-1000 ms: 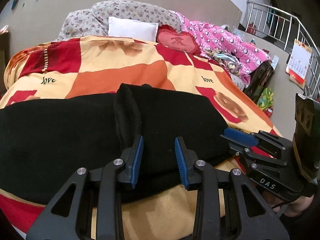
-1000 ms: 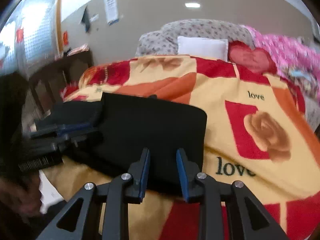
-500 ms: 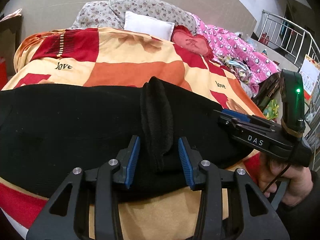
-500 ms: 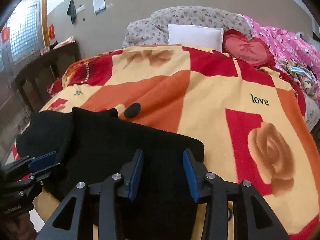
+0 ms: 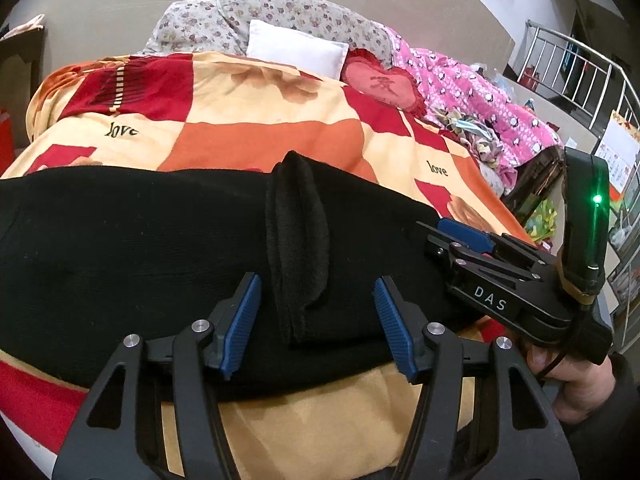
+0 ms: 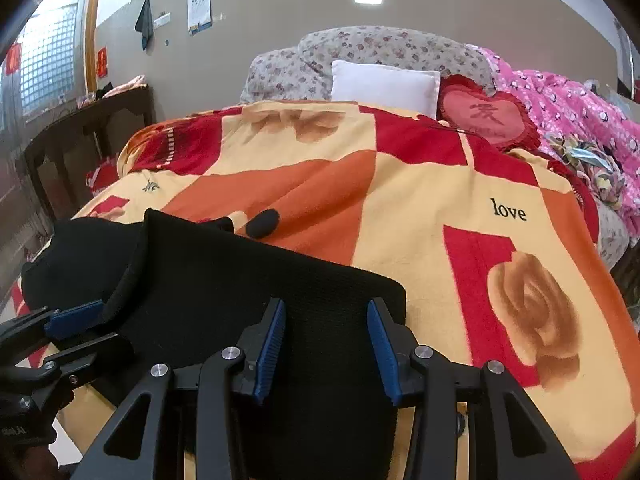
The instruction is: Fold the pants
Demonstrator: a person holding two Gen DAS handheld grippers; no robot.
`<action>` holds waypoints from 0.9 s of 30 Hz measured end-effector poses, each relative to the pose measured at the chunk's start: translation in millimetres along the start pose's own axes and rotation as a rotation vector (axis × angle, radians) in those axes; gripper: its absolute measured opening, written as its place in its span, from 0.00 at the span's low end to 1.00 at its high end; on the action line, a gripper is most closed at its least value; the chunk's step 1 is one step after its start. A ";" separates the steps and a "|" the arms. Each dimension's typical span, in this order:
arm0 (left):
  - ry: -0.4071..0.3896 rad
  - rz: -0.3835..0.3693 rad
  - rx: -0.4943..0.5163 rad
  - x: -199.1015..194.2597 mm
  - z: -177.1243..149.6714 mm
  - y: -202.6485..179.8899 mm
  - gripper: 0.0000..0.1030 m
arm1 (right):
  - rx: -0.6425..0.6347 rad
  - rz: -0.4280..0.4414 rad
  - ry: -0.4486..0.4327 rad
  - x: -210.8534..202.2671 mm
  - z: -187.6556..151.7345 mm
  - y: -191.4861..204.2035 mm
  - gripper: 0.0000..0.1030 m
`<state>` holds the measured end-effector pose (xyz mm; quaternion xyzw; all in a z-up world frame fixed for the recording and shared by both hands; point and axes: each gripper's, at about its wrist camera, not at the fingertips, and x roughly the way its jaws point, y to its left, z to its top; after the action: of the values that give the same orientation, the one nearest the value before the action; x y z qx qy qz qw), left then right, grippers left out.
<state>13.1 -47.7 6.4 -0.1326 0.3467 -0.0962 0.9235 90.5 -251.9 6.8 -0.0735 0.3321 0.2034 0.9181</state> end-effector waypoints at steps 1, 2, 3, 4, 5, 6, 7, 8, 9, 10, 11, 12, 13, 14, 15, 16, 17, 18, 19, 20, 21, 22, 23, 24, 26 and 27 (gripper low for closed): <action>0.000 0.005 0.002 0.1 -0.1 -0.8 0.57 | 0.003 0.003 -0.002 -0.3 0.1 -0.5 0.40; 0.000 0.009 0.006 0.3 -0.3 -1.6 0.57 | 0.008 0.008 -0.004 -0.5 -0.1 -1.3 0.40; 0.000 0.013 0.010 0.6 -0.3 -2.2 0.57 | 0.013 0.013 -0.005 -0.6 -0.2 -2.3 0.40; 0.000 0.014 0.011 0.9 -0.2 -2.5 0.57 | 0.013 0.014 -0.005 -0.5 0.1 -2.3 0.40; 0.000 0.014 0.010 1.2 0.0 -2.5 0.57 | 0.011 0.013 -0.004 -0.5 0.3 -2.0 0.40; 0.000 0.012 0.007 1.3 0.2 -2.9 0.57 | 0.006 0.010 -0.004 -0.8 0.2 -1.3 0.40; 0.001 0.012 0.008 1.2 0.1 -2.9 0.57 | 0.000 0.007 -0.007 -1.7 0.1 -0.6 0.40; 0.002 0.012 0.009 1.4 0.0 -3.1 0.57 | -0.009 -0.003 -0.014 -3.6 -0.2 0.8 0.40; 0.003 0.012 0.009 1.5 0.0 -3.2 0.57 | -0.016 -0.018 -0.030 -7.1 -0.5 2.6 0.40; 0.003 0.010 0.009 1.7 -0.3 -3.3 0.57 | -0.020 -0.038 -0.065 -14.4 -0.7 5.7 0.40; 0.002 0.009 0.008 1.9 -0.5 -3.3 0.57 | -0.026 -0.036 -0.102 -22.2 -0.3 10.0 0.40; 0.001 0.009 0.008 2.0 -0.6 -3.6 0.57 | -0.038 -0.017 -0.119 -27.3 0.5 15.1 0.40; 0.001 0.010 0.009 2.0 -0.7 -3.6 0.57 | -0.052 -0.008 -0.109 -27.8 1.3 19.3 0.40; 0.001 0.009 0.009 1.8 -0.6 -3.2 0.57 | -0.070 -0.007 -0.073 -23.4 2.0 24.2 0.40; -0.002 0.006 0.009 1.7 -1.1 -2.7 0.57 | -0.085 -0.005 -0.008 -13.6 0.7 28.2 0.40; -0.004 -0.002 0.006 0.2 -1.0 -1.0 0.57 | -0.097 -0.006 0.014 -6.1 -2.7 30.2 0.40; -0.008 -0.012 -0.004 -3.2 -0.8 1.5 0.57 | -0.096 -0.006 -0.017 -8.7 -3.8 29.4 0.40; -0.023 -0.027 -0.033 -12.0 -1.1 7.2 0.57 | -0.082 -0.001 -0.017 -10.3 -3.7 27.5 0.40; -0.046 -0.040 -0.057 -22.4 -2.1 13.7 0.57 | -0.059 0.008 -0.039 -14.8 -3.4 24.8 0.40; -0.074 -0.051 -0.075 -34.3 -3.6 21.0 0.57 | -0.048 0.019 -0.069 -19.4 -3.9 23.4 0.40; -0.099 -0.052 -0.093 -46.5 -5.4 28.6 0.57 | -0.044 0.032 -0.123 -26.9 -5.0 21.9 0.40; -0.125 -0.042 -0.118 -60.6 -8.2 38.5 0.57 | -0.049 0.025 -0.152 -30.0 -6.0 22.2 0.40; -0.147 -0.023 -0.149 -74.1 -11.3 49.1 0.57 | -0.059 0.001 -0.167 -30.1 -6.3 23.5 0.40; -0.174 -0.006 -0.188 -88.3 -15.7 61.3 0.57 | -0.074 -0.042 -0.147 -24.2 -8.2 25.7 0.40; -0.227 0.051 -0.289 -112.7 -28.2 87.5 0.58 | -0.088 -0.052 -0.057 -10.8 -6.4 30.9 0.40; -0.239 0.079 -0.345 -120.0 -34.4 101.1 0.60 | -0.102 -0.063 -0.070 -11.9 -6.4 35.0 0.40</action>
<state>-90.0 74.2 23.8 -0.2854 0.2507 0.0170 0.9249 63.8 -225.8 9.4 -0.1237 0.2866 0.1933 0.9301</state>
